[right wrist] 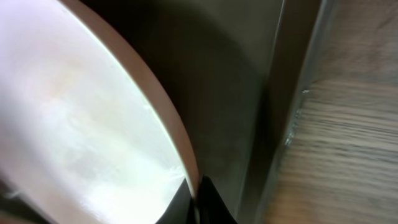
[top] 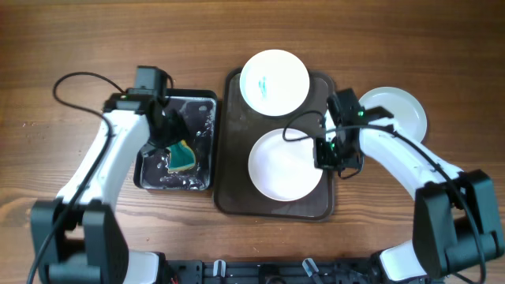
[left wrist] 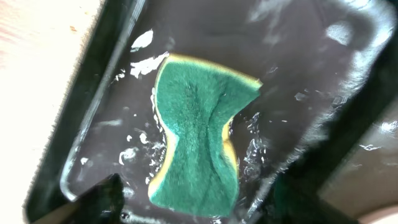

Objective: Clean dirty plates on tray and stack at the side
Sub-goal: 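Lift the plate over the sink tray and rinse it with the right gripper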

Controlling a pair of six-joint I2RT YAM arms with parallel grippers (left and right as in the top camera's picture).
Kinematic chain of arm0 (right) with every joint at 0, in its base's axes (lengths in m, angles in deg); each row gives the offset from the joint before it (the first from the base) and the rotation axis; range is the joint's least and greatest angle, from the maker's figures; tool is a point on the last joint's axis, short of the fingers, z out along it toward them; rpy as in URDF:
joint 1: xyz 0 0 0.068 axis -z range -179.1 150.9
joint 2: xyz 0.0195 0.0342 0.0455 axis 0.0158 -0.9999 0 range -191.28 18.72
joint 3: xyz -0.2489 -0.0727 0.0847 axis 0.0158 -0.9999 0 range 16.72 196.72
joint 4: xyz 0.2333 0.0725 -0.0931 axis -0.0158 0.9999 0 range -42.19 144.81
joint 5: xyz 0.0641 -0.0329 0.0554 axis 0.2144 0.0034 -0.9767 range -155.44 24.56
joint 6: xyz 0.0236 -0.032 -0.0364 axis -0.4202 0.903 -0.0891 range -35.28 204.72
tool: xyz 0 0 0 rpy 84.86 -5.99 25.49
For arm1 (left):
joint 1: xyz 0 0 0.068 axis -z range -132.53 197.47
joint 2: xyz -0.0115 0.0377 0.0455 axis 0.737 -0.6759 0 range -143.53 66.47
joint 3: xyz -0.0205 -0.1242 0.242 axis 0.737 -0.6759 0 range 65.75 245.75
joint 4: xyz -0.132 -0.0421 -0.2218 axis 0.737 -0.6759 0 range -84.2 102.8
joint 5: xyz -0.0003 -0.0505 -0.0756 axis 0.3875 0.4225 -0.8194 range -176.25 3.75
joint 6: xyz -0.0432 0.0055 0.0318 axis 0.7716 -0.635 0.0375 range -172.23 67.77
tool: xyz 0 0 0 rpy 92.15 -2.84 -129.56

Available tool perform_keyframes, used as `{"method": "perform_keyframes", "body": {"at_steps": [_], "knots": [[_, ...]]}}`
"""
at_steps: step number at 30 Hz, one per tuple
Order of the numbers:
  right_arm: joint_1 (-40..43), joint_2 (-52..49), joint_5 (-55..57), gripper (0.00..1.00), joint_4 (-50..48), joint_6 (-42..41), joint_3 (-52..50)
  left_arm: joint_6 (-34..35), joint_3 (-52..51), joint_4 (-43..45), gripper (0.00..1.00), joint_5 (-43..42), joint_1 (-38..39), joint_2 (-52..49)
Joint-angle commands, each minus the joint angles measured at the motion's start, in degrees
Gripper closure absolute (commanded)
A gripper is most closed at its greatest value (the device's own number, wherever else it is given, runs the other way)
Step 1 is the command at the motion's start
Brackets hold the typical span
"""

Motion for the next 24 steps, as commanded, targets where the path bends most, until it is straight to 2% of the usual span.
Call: {"method": "perform_keyframes", "body": {"at_steps": [1,7,8,13,15,21,24], "knots": [[-1.6,2.5,1.8,0.96,5.2,3.3,9.0,-0.2,4.0,-2.0,0.18,-4.5,-4.3,6.8],[-8.1,1.7,0.8,0.96,13.3,4.3,22.0,-0.2,7.1,-5.0,0.09,-5.9,-13.1,15.0],[-9.5,1.4,0.8,0.96,13.9,3.7,23.9,-0.2,7.3,-5.1,0.00,-5.9,-14.4,16.4],[-15.5,-4.7,0.9,0.96,15.4,1.5,33.8,-0.2,7.4,-5.4,0.00,-5.9,-19.2,22.4],[-17.9,-10.1,0.9,0.96,15.8,1.4,39.3,-0.2,7.4,-5.4,0.00,-5.9,-20.4,24.3],[-21.5,-24.4,1.0,0.96,16.5,1.0,53.4,-0.2,7.4,-5.4,0.00,-5.9,-20.9,26.3],[-23.3,-28.0,3.6,0.96,12.7,-0.4,56.3,-0.2,7.3,-5.4,0.00,-5.9,-20.9,26.0]]}}
